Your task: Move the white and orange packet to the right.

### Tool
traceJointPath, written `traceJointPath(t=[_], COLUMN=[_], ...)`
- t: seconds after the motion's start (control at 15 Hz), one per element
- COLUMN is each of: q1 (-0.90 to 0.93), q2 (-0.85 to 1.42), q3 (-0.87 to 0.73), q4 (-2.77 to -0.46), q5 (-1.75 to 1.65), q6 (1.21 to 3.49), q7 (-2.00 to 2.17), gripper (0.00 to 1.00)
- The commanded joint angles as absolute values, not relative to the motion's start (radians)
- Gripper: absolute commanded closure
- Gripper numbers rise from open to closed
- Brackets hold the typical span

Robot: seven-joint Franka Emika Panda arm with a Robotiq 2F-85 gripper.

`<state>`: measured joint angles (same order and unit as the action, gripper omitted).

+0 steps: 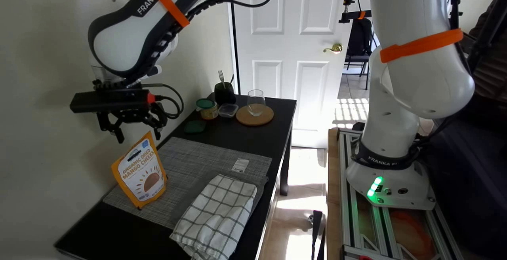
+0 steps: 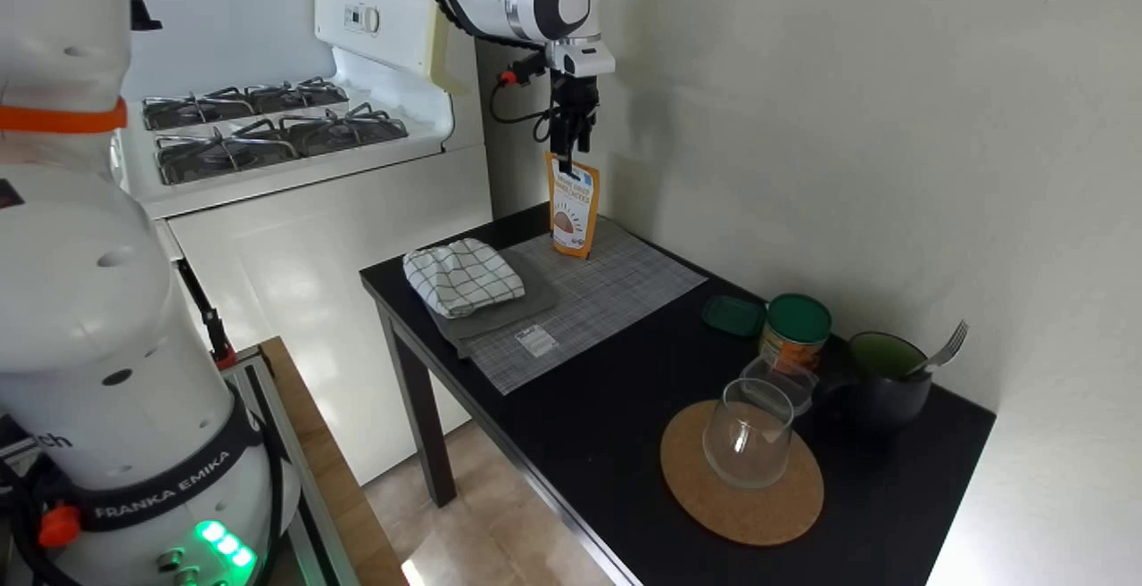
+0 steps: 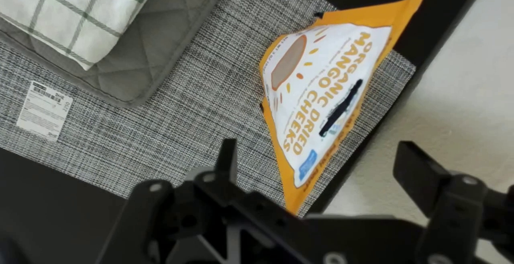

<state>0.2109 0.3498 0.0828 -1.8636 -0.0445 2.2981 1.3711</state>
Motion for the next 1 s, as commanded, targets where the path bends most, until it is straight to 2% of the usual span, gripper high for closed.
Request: traceJointPath(t=[0.0,0.07,0.2,0.27,0.67,0.87,0.93], q1=[0.253,0.259,0.270,0.275,0.295,0.301,0.301], q2=[0.409,0.420,0.440,0.448,0.480,0.487,0.484], q3=[0.061,0.060,0.057,0.055,0.045,0.043,0.043], q4=[-1.798,-1.783,-1.761,-1.751,-1.713,-1.704,-1.708], q5=[-0.091,-0.095,-0.098,-0.098,-0.093,-0.089,-0.087], q6=[2.291,2.290,2.286,2.284,2.281,2.275,2.276], q7=[1.394,1.394,1.394,1.394,1.394,1.394,1.393], gripper=[0.00,0.05,0.29,0.30,0.78,0.99,1.00])
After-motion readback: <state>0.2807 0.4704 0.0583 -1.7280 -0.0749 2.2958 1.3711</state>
